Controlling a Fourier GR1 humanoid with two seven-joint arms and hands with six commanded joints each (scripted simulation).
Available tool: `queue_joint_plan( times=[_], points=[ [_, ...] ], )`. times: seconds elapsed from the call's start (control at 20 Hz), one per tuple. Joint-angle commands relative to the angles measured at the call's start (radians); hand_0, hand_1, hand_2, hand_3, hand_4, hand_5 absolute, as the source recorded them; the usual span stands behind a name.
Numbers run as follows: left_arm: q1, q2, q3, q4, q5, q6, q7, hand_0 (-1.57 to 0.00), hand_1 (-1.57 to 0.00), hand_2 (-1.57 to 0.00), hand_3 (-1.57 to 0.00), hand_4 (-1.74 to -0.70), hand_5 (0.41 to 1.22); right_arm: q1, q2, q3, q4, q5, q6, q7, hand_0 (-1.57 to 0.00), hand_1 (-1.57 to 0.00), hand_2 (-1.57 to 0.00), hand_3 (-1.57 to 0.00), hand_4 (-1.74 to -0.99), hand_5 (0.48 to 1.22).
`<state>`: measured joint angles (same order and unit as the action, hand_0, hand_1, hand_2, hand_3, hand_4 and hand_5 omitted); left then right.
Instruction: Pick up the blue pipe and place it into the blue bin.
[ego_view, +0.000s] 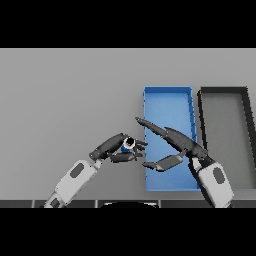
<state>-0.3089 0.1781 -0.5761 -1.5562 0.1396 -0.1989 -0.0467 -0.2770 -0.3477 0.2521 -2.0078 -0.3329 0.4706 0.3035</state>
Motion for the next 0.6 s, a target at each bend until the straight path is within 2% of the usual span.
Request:
queue_joint_plan(
  times=[0.0, 0.05, 0.15, 0.3, 0.45, 0.55],
  points=[
    [0.000, -0.007, 0.000, 0.008, 0.000, 0.001, -0.008, -1.57, -1.57, -1.57, -1.44, -1.73, 1.221, -0.027, 0.002, 0.019, 0.002, 0.008, 0.017, 0.000, 0.00, 0.00, 0.00, 0.00, -1.303, 0.532],
    [0.002, -0.002, 0.007, 0.003, 0.010, -0.005, -0.009, -1.57, -1.57, -1.57, -1.44, -1.73, 1.221, -0.052, -0.001, 0.024, 0.003, -0.004, 0.028, 0.005, 0.00, 0.00, 0.00, 0.00, -1.304, 0.532],
    [-0.008, -0.007, 0.008, 0.011, 0.013, -0.012, -0.006, -1.57, -1.57, -1.57, -1.44, -1.73, 1.221, -0.103, 0.038, 0.065, 0.049, 0.023, 0.038, 0.033, 0.00, 0.00, 0.00, 0.00, -1.282, 0.530],
    [-0.001, -0.005, 0.009, 0.007, 0.023, -0.031, -0.037, -1.57, -1.57, -1.57, -1.48, -1.73, 1.221, -0.162, 0.065, 0.084, 0.100, 0.009, 0.072, 0.036, 0.00, 0.00, 0.00, 0.00, -1.251, 0.535],
    [-0.004, -0.001, 0.016, 0.022, 0.032, -0.046, -0.029, -1.57, -1.57, -1.57, -1.51, -1.73, 1.221, -0.207, 0.125, 0.123, 0.144, 0.040, 0.059, 0.070, 0.00, 0.00, 0.00, 0.00, -1.226, 0.520],
    [-0.013, -0.003, 0.018, 0.028, 0.039, -0.057, -0.021, -1.57, -1.57, -1.57, -1.51, -1.73, 1.221, -0.237, 0.143, 0.119, 0.189, 0.042, 0.068, 0.070, 0.00, 0.00, 0.00, 0.00, -1.222, 0.512]
  ],
)
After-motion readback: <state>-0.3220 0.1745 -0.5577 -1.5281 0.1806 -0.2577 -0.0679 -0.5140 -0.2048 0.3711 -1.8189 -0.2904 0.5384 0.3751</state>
